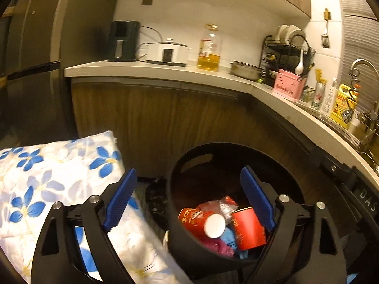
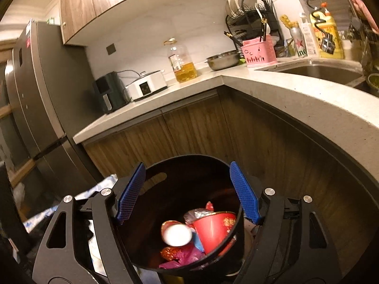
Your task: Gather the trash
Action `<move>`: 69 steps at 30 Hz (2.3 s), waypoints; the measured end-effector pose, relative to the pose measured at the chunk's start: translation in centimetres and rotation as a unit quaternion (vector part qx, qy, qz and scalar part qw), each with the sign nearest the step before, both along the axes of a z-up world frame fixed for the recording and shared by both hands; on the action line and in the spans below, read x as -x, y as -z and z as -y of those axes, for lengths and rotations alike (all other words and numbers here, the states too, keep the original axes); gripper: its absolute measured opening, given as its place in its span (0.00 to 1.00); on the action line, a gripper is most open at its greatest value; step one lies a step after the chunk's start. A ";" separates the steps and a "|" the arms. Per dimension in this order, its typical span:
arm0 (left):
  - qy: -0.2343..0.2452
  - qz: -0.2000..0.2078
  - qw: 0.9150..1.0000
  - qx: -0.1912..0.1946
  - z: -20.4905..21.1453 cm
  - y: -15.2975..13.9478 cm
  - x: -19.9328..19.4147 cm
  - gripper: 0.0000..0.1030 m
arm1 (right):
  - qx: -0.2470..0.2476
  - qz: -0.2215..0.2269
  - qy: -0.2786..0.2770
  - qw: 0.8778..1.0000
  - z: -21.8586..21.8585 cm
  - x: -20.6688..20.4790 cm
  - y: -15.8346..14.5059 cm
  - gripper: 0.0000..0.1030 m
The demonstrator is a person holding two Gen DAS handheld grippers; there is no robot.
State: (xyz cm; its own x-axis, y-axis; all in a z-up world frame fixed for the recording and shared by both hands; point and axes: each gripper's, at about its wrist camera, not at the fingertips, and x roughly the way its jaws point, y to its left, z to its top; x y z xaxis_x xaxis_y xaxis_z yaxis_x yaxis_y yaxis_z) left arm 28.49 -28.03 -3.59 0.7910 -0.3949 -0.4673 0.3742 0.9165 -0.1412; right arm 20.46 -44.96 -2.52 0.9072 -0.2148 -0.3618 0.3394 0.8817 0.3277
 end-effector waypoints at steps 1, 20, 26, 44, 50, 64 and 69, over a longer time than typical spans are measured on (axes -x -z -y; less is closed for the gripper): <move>-0.005 0.002 1.000 -0.003 -0.4 -0.1 0.2 0.85 | 0.009 -0.005 -0.001 1.000 -0.4 0.1 -0.1 0.72; -0.108 0.033 0.993 -0.039 -11.5 -2.6 10.4 0.94 | 0.092 -0.071 -0.036 0.993 -10.2 7.1 -1.8 0.89; -0.099 0.032 0.993 -0.054 -13.6 -2.4 14.2 0.94 | 0.111 -0.072 -0.038 0.991 -13.5 10.8 -2.6 0.89; -0.099 0.050 0.993 -0.050 -18.5 -3.1 21.7 0.94 | 0.146 -0.053 -0.030 0.987 -20.0 19.5 -4.1 0.89; -0.099 0.056 0.992 -0.045 -19.5 -3.4 23.1 0.94 | 0.152 -0.046 -0.030 0.987 -21.2 21.1 -4.4 0.89; -0.104 0.056 0.992 -0.035 -20.4 -3.6 24.3 0.94 | 0.159 -0.040 -0.038 0.986 -22.5 22.1 -4.7 0.89; -0.103 0.054 0.993 -0.036 -20.5 -3.5 24.2 0.94 | 0.157 -0.041 -0.039 0.986 -22.4 22.1 -4.7 0.89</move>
